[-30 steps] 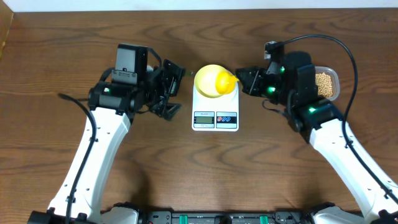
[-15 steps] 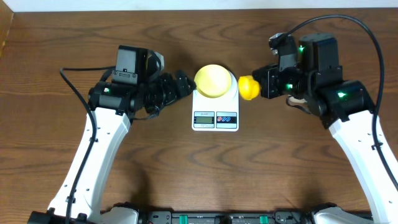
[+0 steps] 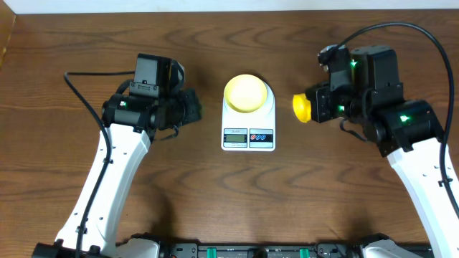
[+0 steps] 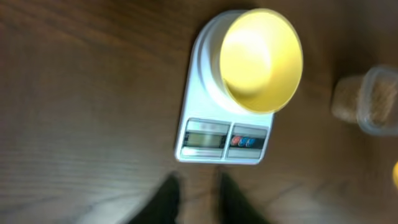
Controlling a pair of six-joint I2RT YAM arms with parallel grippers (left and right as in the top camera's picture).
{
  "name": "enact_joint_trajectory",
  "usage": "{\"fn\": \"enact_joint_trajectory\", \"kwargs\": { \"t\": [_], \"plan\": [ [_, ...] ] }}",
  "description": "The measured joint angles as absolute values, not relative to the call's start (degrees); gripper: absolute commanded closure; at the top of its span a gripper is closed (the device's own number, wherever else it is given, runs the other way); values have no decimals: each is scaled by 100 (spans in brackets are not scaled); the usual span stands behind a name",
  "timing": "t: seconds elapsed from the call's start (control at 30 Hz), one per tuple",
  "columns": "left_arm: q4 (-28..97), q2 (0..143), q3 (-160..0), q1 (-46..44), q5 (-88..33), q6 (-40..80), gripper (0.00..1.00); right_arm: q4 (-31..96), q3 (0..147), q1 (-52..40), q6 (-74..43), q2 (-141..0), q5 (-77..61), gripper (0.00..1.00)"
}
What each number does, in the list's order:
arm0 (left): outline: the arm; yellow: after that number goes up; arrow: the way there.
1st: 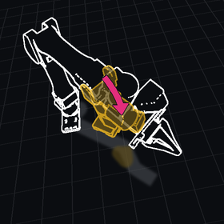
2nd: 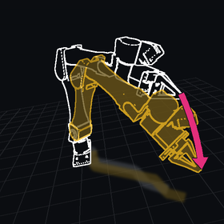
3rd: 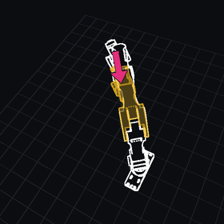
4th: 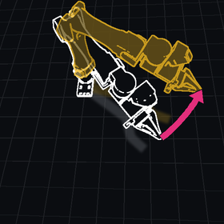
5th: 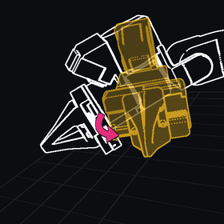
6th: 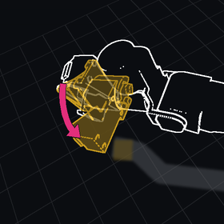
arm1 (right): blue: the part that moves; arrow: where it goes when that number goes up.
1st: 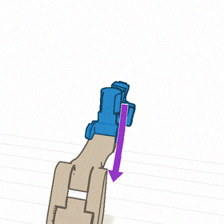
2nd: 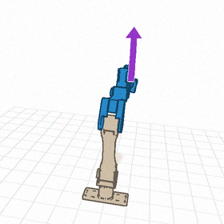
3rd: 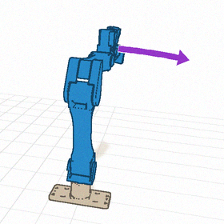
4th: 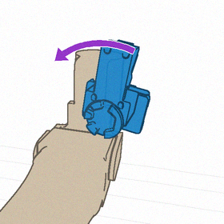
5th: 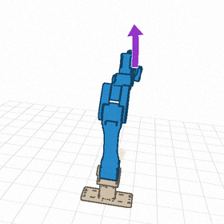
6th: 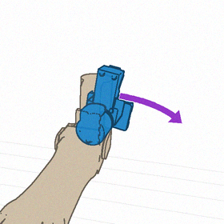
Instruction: Scoop item into bowl and weigh 50g on scale
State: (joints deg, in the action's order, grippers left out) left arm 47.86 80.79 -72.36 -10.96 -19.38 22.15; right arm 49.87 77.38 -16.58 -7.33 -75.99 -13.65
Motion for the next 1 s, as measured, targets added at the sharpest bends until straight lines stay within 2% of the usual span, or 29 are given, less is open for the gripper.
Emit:
{"fn": "enact_joint_trajectory", "kwargs": {
  "t": [0.43, 0.73, 1.0],
  "plan": [
    [5065, 8079, -7236, -1175, -1907, 1752, 93, 5266, 7741, -1651, -714, -7599, -740, 99],
    [5122, 8079, -7236, -2316, -1367, 1743, 93, 5262, 7741, -1446, -714, -7601, -650, 99],
    [5033, 8097, -7236, -3074, -805, 2425, 93, 5262, 7741, -1308, -714, -7601, -635, 99]
  ]
}}
